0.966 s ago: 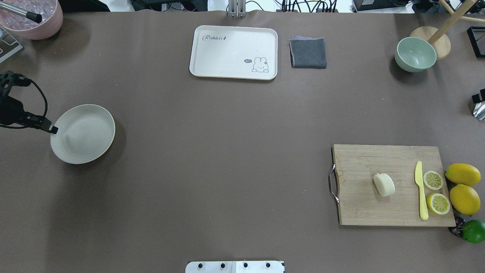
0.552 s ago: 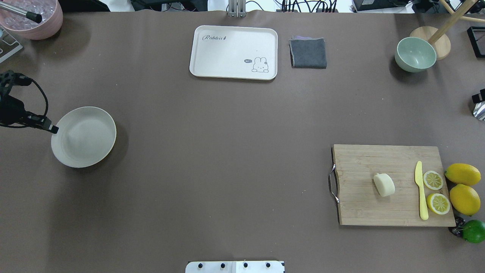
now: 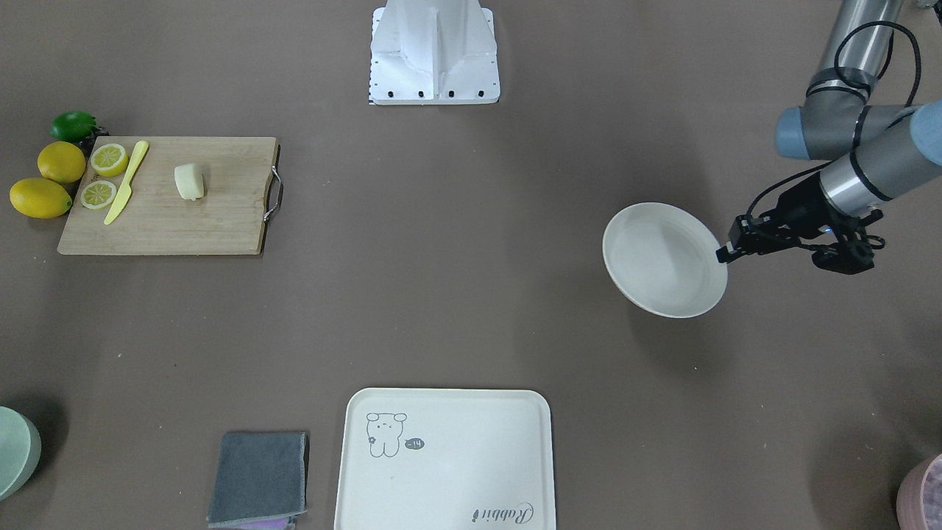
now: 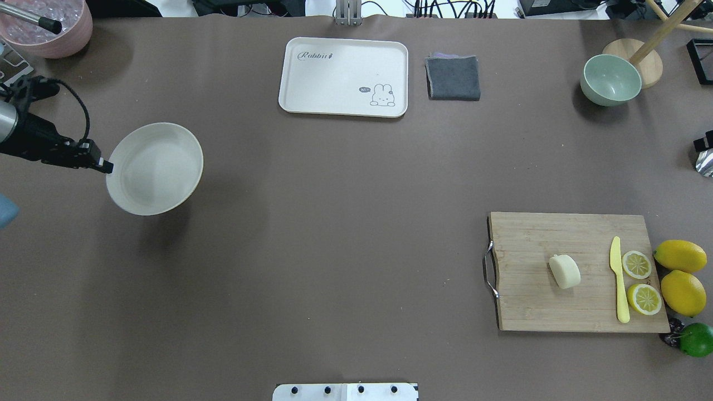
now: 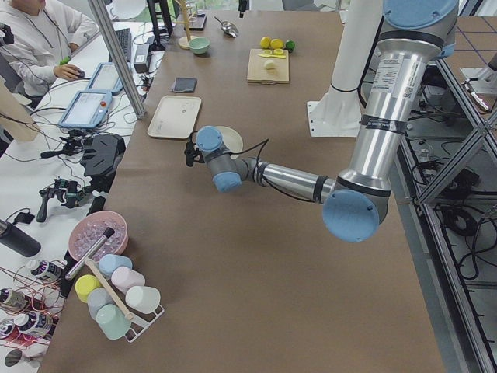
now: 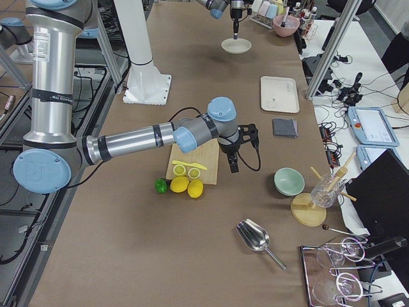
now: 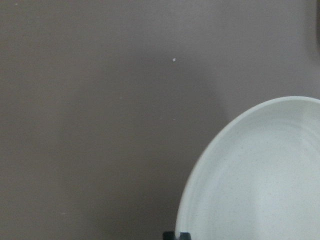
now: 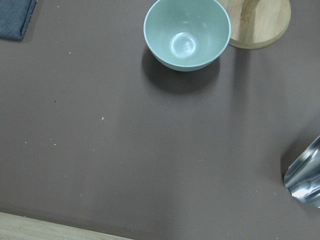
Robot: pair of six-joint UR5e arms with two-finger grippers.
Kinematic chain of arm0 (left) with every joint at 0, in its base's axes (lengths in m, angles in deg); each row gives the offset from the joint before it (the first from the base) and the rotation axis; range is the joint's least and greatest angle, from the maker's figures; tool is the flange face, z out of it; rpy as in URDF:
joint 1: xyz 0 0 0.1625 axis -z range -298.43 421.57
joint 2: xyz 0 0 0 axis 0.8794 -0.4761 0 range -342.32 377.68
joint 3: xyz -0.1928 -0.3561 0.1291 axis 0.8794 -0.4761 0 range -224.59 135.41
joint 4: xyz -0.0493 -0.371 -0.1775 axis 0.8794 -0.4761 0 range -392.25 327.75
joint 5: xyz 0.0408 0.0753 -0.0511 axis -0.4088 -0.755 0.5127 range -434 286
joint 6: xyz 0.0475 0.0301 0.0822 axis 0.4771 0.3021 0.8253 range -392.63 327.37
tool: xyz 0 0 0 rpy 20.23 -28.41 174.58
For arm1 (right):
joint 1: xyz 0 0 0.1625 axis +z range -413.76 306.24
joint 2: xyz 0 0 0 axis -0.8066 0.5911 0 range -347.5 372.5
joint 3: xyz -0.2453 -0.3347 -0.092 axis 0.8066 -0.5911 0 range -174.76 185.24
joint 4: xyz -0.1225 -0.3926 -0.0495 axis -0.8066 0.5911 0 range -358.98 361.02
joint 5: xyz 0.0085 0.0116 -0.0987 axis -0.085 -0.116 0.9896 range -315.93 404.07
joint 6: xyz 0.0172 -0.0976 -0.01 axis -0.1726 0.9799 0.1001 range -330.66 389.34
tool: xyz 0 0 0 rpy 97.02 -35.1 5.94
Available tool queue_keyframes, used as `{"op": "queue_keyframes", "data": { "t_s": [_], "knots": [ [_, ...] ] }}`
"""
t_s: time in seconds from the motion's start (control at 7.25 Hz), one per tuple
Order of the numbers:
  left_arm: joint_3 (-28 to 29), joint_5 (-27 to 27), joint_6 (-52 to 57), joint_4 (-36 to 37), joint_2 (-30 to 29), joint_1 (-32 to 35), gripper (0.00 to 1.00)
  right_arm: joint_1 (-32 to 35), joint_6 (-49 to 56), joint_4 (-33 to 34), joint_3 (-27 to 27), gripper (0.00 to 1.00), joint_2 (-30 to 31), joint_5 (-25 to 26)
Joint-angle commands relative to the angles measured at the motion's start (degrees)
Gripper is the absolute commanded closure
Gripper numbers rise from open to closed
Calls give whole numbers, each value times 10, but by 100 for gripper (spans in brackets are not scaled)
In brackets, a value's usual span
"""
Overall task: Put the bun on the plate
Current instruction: 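Push the white plate with the left gripper toward the table center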
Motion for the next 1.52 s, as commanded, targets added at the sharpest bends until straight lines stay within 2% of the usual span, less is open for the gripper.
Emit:
{"op": "queue_keyframes", "data": {
  "t_s": [0.0,0.14,0.41,0.97,1.1,1.24,1.38],
  "knots": [
    [-14,-93,-114,7,-63,-99,100,0,-1,1,1,0,0,-1],
    [-15,-148,-128,42,-95,-136,100,0,0,0,2,0,0,-1],
    [-35,-235,-130,156,-163,-220,100,0,-3,1,2,0,0,-3],
    [-39,-310,-141,167,-164,-301,100,-24,-33,3,1,1,1,3],
    [-41,-309,-140,166,-165,-302,84,-28,-37,3,1,1,0,3],
    [-44,-311,-136,166,-164,-302,3,-42,-63,2,6,1,-4,3],
    [-61,-314,-135,166,-162,-291,2,-64,-104,3,19,1,-8,5]
  ]
}}
